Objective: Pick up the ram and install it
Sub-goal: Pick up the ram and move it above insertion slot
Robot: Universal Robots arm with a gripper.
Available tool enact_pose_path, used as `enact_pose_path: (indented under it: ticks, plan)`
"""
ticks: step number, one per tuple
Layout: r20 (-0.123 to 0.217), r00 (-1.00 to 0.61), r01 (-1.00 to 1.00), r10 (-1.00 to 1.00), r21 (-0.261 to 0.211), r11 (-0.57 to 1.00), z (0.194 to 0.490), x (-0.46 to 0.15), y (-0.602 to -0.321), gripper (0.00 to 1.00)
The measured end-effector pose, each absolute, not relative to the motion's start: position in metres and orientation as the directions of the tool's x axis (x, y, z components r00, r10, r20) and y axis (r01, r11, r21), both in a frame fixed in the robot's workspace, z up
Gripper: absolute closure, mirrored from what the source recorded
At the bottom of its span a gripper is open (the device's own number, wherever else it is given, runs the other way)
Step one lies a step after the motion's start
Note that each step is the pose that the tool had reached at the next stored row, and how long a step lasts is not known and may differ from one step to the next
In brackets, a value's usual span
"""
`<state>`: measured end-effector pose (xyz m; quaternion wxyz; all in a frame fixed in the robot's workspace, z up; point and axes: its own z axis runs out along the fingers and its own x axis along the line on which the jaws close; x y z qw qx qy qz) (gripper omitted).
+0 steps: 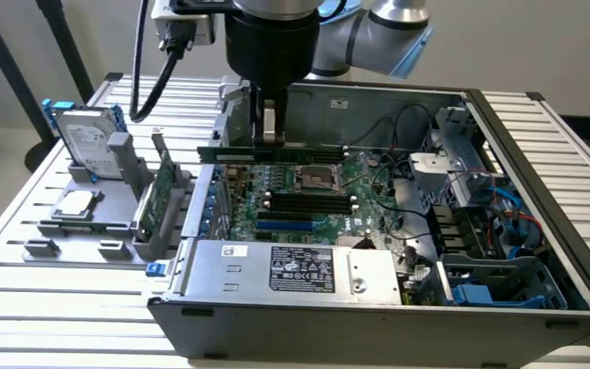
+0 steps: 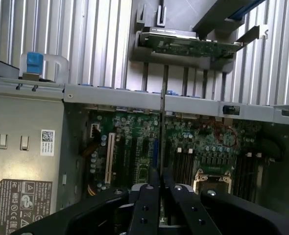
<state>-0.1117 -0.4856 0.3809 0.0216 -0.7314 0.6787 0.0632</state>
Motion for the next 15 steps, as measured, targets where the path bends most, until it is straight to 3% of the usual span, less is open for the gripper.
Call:
enact_pose_path:
  ticks: [15]
  plan:
    - [-0.112, 0.071, -0.995, -0.991, 0.055, -0.078, 0.38, -0.081, -0.448, 0.86]
